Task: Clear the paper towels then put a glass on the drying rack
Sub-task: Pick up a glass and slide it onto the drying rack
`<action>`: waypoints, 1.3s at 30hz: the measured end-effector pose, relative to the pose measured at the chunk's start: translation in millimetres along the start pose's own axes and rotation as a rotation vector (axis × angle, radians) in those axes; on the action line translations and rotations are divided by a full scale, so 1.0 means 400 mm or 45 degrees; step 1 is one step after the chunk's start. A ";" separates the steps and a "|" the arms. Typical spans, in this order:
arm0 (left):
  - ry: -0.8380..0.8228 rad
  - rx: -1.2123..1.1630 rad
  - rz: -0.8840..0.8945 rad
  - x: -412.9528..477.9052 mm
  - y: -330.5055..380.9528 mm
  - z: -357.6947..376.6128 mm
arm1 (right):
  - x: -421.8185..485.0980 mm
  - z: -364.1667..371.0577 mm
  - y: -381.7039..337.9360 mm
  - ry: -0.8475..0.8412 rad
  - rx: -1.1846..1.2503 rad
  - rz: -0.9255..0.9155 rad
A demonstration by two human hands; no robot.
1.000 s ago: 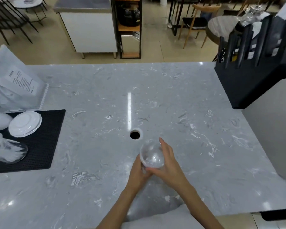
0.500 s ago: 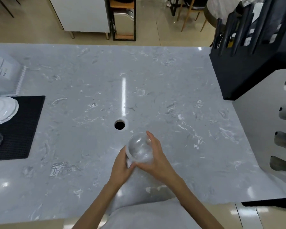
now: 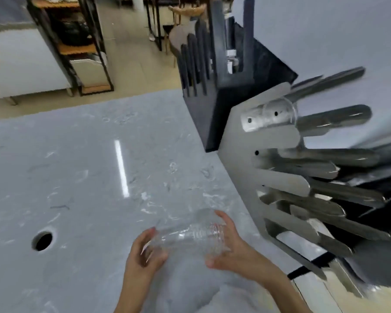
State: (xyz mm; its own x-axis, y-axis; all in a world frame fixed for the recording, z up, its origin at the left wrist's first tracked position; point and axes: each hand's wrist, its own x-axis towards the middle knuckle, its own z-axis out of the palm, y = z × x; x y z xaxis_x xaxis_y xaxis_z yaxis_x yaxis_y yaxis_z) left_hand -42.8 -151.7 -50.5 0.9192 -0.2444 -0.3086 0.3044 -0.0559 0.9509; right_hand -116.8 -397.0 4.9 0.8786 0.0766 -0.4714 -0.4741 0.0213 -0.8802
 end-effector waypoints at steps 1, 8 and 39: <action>-0.070 -0.028 0.063 0.020 0.045 0.055 | -0.047 -0.054 -0.033 0.016 -0.008 -0.047; -0.632 -0.130 0.645 0.121 0.396 0.434 | -0.317 -0.301 -0.249 0.578 -0.004 -0.732; -0.178 -0.014 0.297 0.303 0.438 0.701 | 0.013 -0.547 -0.468 0.651 -1.557 -0.598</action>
State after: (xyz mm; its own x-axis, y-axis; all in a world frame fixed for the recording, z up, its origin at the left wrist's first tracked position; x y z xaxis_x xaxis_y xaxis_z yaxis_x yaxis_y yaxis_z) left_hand 52.1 -462.6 85.0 0.9217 -0.3808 -0.0743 0.0918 0.0281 0.9954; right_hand -10.9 -618.8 155.1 0.9877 -0.0675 0.1410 -0.0182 -0.9455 -0.3250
